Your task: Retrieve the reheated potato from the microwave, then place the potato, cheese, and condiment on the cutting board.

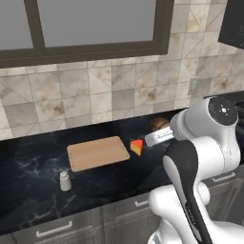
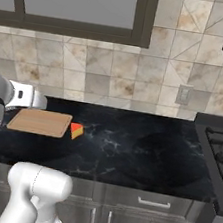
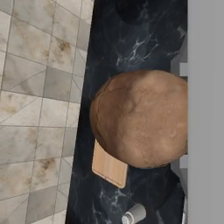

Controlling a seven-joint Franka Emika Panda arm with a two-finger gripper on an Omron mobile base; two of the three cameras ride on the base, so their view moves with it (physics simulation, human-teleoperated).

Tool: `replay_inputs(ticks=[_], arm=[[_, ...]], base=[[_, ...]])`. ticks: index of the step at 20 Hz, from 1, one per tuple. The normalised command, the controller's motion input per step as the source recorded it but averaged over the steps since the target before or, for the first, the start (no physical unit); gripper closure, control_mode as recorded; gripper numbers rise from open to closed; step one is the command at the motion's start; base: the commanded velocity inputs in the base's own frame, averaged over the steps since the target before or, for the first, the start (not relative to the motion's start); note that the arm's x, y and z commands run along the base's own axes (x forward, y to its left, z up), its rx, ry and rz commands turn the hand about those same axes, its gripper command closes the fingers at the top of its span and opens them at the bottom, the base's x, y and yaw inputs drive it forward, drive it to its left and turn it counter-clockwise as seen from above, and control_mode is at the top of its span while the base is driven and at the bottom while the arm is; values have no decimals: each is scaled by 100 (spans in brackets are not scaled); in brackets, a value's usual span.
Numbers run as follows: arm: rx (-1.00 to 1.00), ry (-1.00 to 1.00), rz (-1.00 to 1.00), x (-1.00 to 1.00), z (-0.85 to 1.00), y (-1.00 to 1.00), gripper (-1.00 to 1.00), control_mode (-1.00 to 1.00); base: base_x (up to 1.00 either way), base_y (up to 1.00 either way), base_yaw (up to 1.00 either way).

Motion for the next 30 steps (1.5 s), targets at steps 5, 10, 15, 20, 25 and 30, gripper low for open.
replay_inputs(ticks=[5, 10, 15, 20, 25, 30], arm=[[0, 0, 0, 0, 0, 0, 100, 100], [0, 0, 0, 0, 0, 0, 100, 100], [0, 0, 0, 0, 0, 0, 100, 100], [0, 0, 0, 0, 0, 0, 100, 100], [0, 0, 0, 0, 0, 0, 100, 100], [0, 0, 0, 0, 0, 0, 100, 100]], base=[[5, 38, 7], [2, 39, 14], [10, 51, 10], [45, 42, 1], [74, 27, 0], [49, 18, 2]])
